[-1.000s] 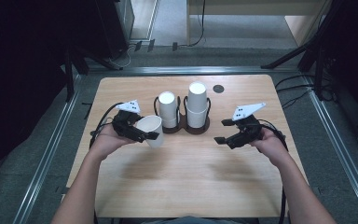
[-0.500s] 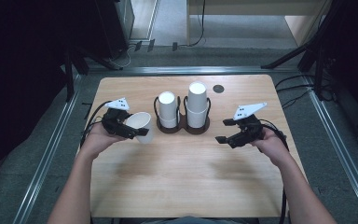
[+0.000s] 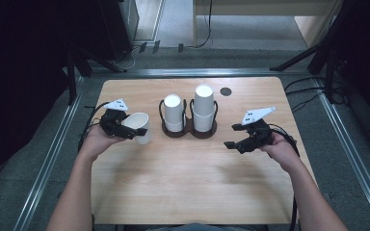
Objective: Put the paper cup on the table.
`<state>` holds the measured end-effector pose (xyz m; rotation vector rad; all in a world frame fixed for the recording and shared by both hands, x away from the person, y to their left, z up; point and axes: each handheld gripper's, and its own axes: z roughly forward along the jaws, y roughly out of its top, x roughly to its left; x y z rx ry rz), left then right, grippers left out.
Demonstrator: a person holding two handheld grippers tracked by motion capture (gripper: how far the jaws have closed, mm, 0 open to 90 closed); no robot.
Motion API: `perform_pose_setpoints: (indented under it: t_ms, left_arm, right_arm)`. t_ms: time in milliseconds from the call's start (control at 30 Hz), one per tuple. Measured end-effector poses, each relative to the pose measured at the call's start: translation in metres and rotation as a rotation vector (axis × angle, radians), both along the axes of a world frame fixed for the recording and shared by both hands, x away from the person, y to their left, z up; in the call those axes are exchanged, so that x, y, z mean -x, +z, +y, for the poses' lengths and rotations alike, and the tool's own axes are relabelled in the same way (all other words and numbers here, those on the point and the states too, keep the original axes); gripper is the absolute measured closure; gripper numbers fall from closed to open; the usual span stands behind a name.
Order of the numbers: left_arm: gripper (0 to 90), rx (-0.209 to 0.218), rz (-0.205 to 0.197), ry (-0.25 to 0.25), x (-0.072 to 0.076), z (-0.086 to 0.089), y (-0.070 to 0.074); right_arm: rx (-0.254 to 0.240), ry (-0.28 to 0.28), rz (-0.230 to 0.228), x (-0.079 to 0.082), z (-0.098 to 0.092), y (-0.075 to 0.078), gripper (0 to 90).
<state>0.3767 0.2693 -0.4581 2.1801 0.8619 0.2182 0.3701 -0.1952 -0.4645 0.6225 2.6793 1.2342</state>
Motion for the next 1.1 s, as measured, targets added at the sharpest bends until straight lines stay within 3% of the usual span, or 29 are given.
perform_pose_setpoints:
  t_ms: [333,767,1100]
  left_arm:
    - [23.2,-0.051,0.016,0.088,-0.015,0.015,-0.015]
    - [21.5,-0.062,0.006,0.179,-0.024,0.03,-0.026]
    - [20.1,-0.094,0.02,0.191,-0.026,0.029,-0.031]
  right_arm:
    - [0.009,-0.005,0.008,0.004,0.0,-0.004,22.7]
    - [0.03,-0.007,0.018,0.007,0.001,-0.008,22.7]
    - [0.03,-0.005,0.018,0.007,0.001,-0.008,22.7]
